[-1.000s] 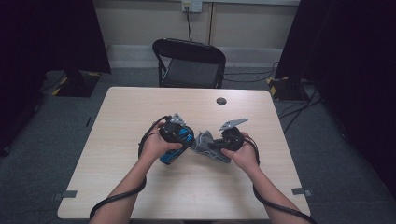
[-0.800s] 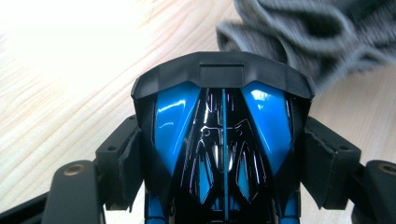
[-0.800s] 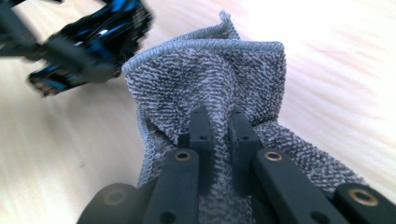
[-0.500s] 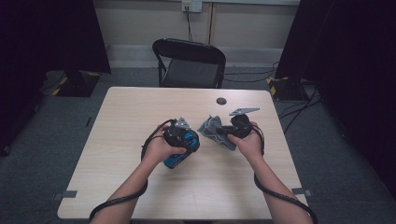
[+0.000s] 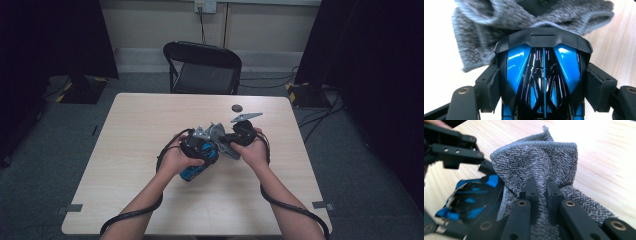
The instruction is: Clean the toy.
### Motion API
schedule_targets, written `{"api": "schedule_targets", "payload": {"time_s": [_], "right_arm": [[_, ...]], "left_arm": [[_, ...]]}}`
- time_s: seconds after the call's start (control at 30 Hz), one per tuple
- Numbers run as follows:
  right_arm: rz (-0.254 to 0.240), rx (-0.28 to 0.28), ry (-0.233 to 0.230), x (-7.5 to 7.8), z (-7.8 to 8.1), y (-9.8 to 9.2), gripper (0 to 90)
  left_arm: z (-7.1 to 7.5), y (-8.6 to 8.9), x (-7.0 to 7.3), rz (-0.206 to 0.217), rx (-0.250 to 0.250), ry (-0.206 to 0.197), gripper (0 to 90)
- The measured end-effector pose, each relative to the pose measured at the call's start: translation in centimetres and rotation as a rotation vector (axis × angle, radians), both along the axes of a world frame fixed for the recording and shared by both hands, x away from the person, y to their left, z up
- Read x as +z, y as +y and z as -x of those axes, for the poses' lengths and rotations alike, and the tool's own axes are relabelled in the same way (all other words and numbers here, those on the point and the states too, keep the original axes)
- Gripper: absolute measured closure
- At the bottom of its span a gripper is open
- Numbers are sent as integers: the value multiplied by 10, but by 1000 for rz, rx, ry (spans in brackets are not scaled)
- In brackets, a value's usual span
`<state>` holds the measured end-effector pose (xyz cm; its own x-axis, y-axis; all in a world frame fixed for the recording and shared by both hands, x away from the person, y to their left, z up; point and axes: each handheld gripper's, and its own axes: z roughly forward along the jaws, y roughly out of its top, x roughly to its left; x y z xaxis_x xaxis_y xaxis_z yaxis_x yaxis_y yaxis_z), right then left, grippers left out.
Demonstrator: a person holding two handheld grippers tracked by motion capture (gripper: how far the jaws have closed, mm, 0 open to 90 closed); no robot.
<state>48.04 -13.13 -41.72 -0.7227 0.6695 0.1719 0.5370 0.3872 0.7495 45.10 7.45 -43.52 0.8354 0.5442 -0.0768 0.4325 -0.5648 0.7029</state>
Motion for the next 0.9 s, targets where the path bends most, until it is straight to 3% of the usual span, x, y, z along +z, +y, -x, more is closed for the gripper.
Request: {"api": "schedule_targets", "payload": {"time_s": [0.23, 0.9], "right_arm": [[-12, 22, 5, -3, 6, -3, 836], [-11, 98, 33, -19, 32, -15, 835]], "left_arm": [[-7, 13, -2, -21, 50, 0, 255], [-18, 25, -5, -27, 112, 16, 255]]}}
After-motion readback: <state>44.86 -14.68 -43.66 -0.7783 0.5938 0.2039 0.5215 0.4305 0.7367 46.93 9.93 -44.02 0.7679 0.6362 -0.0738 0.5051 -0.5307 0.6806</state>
